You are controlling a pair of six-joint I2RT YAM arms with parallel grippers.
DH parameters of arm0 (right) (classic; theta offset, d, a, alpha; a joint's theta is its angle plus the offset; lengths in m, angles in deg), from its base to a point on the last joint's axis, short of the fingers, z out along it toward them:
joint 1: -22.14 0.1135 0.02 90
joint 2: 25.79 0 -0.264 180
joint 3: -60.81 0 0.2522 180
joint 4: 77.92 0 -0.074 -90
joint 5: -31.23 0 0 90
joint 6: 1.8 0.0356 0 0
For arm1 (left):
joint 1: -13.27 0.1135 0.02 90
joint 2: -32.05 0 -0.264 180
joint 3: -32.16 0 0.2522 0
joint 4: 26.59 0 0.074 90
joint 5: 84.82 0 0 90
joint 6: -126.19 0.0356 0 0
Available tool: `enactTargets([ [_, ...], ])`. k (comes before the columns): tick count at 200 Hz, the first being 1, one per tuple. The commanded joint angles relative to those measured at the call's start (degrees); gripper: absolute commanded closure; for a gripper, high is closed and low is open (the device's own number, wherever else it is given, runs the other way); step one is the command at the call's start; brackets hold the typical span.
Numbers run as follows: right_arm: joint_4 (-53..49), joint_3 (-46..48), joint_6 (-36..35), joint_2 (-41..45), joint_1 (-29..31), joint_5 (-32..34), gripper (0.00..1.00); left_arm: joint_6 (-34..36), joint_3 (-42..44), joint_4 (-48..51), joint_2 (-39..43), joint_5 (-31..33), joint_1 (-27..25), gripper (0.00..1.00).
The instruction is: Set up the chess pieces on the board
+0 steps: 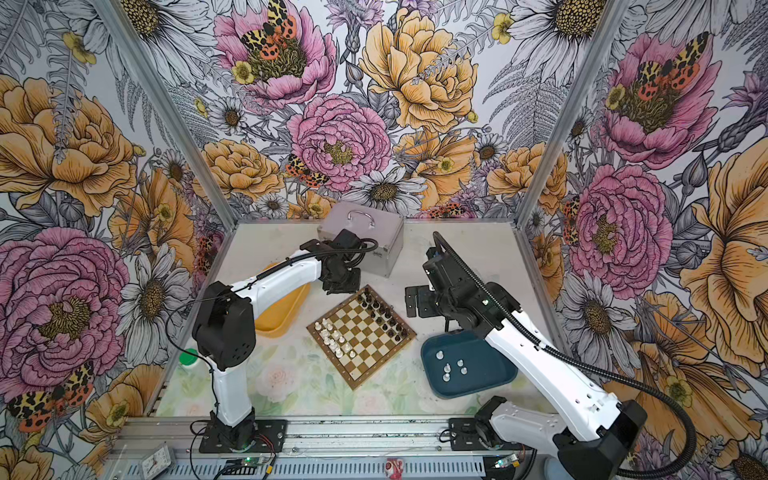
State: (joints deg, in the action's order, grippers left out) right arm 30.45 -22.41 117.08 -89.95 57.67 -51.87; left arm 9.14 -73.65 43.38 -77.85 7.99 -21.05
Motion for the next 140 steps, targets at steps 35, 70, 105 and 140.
enactTargets([
  [35, -3.7, 11.1, 7.1, 3.6, -0.7, 2.8, 0.10, -0.4, 2.5, -0.6, 10.4, 3.0, -1.4, 0.59],
  [70, -3.6, 16.9, 11.7, 7.0, -0.7, 3.0, 0.23, 2.8, 4.1, -5.2, 14.7, -0.3, -5.4, 0.44],
  [105, -3.3, 21.9, 15.1, 9.0, -0.8, 3.2, 0.46, 4.5, 5.4, -9.3, 18.2, -6.9, -6.9, 0.29],
  [140, -2.3, 24.5, 16.7, 8.1, -0.9, 2.8, 0.65, 4.6, 7.1, -9.6, 21.5, -6.5, -7.5, 0.15],
])
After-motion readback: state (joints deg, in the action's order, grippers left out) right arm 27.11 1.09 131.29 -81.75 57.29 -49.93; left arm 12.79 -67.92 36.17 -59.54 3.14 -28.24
